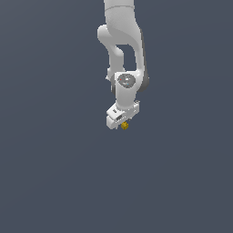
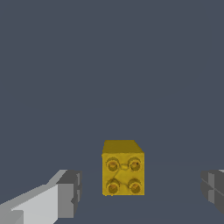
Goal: Pick up the object and move it to a goal position.
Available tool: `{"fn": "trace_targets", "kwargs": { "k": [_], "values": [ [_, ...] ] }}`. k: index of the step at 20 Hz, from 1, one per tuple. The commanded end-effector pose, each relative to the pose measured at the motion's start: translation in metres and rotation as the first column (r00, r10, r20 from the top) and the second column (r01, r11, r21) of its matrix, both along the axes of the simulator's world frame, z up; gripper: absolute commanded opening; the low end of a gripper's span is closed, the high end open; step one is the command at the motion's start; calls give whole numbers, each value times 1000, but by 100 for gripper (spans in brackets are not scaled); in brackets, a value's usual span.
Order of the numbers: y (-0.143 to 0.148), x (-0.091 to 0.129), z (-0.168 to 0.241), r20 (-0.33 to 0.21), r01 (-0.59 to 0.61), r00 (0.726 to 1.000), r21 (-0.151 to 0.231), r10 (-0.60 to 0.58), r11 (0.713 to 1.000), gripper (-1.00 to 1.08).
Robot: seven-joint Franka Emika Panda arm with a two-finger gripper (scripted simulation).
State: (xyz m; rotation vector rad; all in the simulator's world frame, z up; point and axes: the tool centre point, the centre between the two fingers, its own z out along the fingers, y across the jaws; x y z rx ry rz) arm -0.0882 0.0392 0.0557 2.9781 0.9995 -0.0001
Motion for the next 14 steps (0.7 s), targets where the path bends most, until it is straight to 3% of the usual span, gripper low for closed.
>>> {"fn": "trace_targets", "kwargs": {
  "k": [1,10,11,14],
  "values": [
    [0,-1,-12,-1,-2,1000,0,2,1000,100],
    [0,-1,-34,0,-4,1000,0,4,1000,100],
    [0,-1,-34,0,-4,1000,0,4,1000,-100],
    [0,-1,-34,0,-4,1000,0,4,1000,-100]
  ]
}}
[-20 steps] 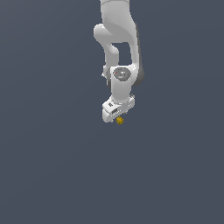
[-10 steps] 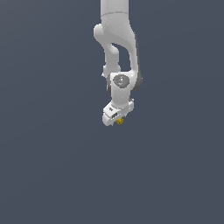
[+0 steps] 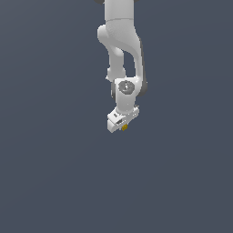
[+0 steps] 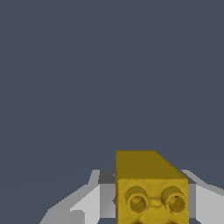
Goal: Pick up the object and move it to a goal position.
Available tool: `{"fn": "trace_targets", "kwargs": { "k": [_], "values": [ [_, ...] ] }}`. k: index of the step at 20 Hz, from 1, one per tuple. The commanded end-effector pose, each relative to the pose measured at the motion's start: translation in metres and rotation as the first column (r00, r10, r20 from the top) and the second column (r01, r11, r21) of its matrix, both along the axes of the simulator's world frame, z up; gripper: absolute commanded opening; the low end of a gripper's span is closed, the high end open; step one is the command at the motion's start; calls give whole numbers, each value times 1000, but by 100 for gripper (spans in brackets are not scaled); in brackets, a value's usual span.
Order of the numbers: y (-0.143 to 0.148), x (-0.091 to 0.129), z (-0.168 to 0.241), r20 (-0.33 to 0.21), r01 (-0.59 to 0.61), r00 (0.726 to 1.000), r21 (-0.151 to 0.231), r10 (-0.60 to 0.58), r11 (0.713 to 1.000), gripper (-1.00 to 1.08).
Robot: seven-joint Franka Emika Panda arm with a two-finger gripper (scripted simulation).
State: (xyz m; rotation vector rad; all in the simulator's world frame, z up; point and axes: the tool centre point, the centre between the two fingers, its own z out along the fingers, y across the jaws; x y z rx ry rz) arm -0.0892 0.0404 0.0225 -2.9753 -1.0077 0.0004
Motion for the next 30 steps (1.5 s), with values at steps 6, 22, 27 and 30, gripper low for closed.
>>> {"fn": "trace_targets", "kwargs": {
  "k": [6,22,27,30],
  "values": [
    [-1,0,0,0,1,1000,0,-1,1000,-100],
    [-33,19,61,0,1,1000,0,-1,1000,-100],
    [-56,33,105,0,1,1000,2,-1,1000,-100],
    [-72,42,135,0,0,1000,2,0,1000,-100]
  ]
}}
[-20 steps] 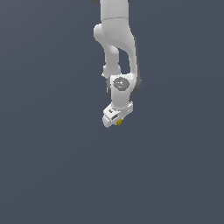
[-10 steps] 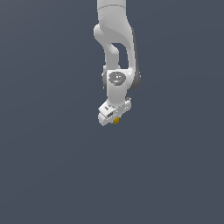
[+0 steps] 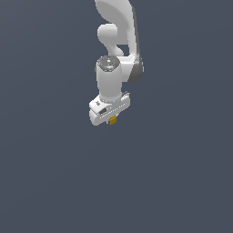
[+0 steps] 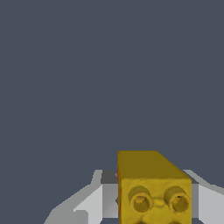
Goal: Pick up the object and move it to a goal position.
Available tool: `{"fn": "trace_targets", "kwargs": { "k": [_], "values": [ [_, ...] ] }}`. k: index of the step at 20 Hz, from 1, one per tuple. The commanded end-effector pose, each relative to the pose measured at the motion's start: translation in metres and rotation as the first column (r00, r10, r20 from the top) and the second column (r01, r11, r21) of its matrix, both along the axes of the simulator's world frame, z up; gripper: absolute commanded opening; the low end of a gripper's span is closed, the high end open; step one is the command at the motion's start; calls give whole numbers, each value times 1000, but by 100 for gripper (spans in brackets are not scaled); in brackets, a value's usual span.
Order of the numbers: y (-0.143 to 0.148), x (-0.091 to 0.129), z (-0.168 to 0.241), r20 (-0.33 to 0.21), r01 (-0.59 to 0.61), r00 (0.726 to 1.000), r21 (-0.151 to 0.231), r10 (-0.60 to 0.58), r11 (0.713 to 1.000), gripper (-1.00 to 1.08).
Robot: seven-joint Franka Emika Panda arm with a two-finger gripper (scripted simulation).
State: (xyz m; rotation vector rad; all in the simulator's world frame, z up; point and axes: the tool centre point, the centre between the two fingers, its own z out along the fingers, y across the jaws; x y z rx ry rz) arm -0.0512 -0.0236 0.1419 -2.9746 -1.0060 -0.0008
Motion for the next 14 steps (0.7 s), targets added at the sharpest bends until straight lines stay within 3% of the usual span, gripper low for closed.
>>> {"fn": "trace_targets", "kwargs": {
  "k": [1,14],
  "values": [
    [-13,7,25,0,-1,1000,1,1,1000,-100],
    [-77,48,146,0,-1,1000,1,1,1000,-100]
  ]
}}
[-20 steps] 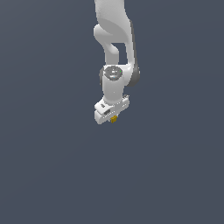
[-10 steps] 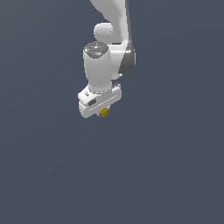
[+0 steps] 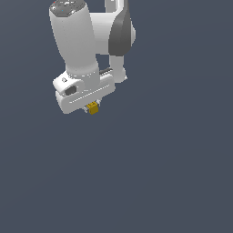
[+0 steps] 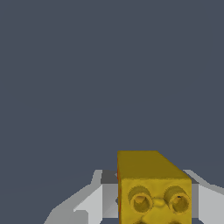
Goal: Pick up the object and move it to a goal position.
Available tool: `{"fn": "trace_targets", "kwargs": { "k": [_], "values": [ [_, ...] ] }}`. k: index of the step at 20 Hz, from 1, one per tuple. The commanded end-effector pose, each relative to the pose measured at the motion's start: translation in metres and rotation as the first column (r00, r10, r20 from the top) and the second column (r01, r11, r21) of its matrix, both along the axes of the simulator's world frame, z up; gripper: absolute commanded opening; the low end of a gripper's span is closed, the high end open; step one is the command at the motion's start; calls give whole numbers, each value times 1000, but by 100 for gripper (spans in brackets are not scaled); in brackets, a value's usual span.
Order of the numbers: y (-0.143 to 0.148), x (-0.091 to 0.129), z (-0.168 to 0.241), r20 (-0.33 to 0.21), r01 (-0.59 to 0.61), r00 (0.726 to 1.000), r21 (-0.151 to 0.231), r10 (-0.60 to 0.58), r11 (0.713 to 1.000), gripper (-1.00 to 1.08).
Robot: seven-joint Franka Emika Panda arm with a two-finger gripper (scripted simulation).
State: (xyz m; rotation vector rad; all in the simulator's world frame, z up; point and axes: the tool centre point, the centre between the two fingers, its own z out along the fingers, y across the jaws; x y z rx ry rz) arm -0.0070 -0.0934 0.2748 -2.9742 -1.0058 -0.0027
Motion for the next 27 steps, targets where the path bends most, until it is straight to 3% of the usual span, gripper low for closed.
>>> {"fn": "trace_targets", "kwargs": {
  "k": [1,13,27],
  "values": [
    [-11,7,21,-1,-1,1000,0,1,1000,-100],
    [-50,35,93,-1,0,1000,-2,0,1000,-100],
    [-62,46,115,-1,1,1000,-2,-1,1000,-100]
  ]
}}
